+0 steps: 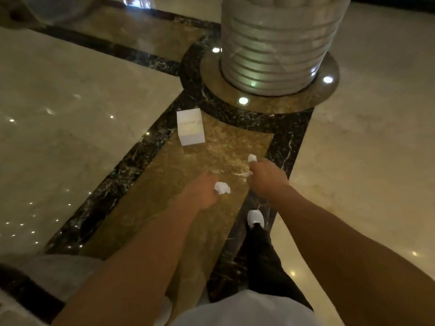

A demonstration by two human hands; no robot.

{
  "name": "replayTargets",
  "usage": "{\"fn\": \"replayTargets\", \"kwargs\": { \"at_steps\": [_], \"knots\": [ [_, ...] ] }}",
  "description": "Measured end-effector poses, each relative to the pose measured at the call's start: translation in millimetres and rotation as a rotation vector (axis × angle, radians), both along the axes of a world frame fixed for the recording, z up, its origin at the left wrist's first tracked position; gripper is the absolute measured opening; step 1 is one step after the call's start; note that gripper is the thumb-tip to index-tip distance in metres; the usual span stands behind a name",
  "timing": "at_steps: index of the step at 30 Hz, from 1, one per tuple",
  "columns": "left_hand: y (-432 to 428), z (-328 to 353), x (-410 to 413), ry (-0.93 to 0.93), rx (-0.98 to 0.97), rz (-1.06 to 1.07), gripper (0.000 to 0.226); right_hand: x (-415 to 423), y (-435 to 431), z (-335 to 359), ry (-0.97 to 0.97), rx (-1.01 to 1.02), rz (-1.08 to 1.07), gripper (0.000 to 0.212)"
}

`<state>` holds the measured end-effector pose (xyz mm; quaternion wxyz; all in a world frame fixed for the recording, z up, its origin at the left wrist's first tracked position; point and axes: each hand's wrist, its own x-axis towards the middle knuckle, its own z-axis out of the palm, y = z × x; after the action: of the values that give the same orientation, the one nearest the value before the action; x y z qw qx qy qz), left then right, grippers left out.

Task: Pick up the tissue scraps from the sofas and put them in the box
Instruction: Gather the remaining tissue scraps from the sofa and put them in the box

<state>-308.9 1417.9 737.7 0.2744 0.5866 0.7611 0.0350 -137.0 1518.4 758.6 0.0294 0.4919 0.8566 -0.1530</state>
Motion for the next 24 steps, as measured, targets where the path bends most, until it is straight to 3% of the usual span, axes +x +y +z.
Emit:
{"fn": "replayTargets", "kwargs": {
  "at_steps": [2,4,8,14,20,24],
  "knots": [
    [53.3,-3.7,-18.4,0.025,0.067,0.052,0.041,-16.6,62.4,-8.9,0.013,0.007,0.009,0.032],
    [106.1,-0.4,-29.7,-0.042,0.145,0.107,0.059,-34.0,117.8,-12.0,0.022,0.000,0.032,0.032],
    [218.9,26.2,-57.8,0.023,0.025,0.180,0.033,-80.7,242.6,2.0,0.038,0.025,0.091,0.034],
    [338.2,43.5,-115.9,0.018,0.118,0.307,0.039,-181.1,370.5,21.0,0.087,-0.003,0.168,0.028],
    [416.2,-8.5,-225.1,-0.071,-0.026,0.525,0.038,-287.5,455.2,-22.6,-0.025,-0.086,0.301,0.033],
    [486.8,-45.1,-313.8,-0.133,-0.045,0.622,0.039,-374.9,518.5,-52.8,-0.055,-0.178,0.277,0.031]
  ]
}}
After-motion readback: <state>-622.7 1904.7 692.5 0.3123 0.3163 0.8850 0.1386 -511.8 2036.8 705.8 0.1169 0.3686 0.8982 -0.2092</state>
